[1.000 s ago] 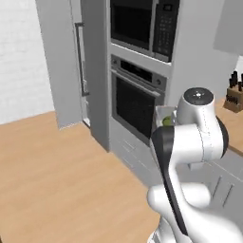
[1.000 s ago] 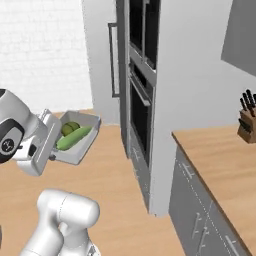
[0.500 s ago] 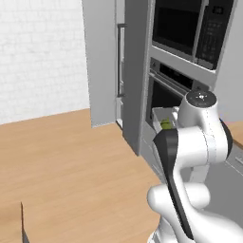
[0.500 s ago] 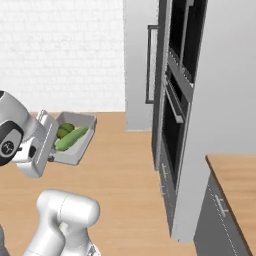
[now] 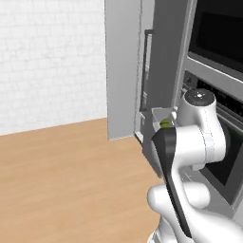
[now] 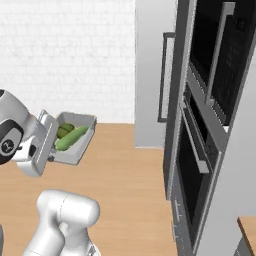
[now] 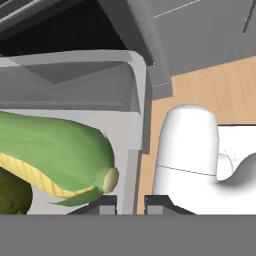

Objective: Take the meat container that has the chicken drumstick and place it on the second highest rack of the freezer. Then take the vegetable container that has the corn and lime and place it on the highest rack of the freezer.

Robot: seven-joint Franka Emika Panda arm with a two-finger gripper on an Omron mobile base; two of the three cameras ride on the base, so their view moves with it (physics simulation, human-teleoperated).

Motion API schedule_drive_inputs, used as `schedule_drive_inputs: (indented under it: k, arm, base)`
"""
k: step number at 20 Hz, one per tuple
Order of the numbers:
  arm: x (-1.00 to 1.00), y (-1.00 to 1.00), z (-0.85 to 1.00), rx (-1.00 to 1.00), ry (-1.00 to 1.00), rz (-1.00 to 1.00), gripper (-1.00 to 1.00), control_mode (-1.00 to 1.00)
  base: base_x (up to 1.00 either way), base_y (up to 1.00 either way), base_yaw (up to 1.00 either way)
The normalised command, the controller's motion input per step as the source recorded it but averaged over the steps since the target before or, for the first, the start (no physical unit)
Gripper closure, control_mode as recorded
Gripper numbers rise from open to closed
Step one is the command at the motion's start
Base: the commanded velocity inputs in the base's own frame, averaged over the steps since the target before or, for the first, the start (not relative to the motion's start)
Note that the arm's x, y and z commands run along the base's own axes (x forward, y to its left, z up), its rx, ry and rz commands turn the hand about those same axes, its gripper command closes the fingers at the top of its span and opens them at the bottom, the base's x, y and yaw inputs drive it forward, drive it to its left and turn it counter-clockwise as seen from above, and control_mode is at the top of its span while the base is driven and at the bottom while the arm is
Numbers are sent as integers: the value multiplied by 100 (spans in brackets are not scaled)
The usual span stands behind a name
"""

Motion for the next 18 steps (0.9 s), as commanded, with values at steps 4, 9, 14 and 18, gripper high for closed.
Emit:
schedule_drive_inputs:
  k: [4,9,14,18]
  arm:
    - [0,0,0,0,0,0,100,100]
    - [0,0,0,0,0,0,100,100]
    - [0,0,0,0,0,0,100,100]
    - [0,0,0,0,0,0,100,100]
  base:
    - [100,30,13]
    - [100,39,9]
    - [100,19,4]
    - [100,5,0]
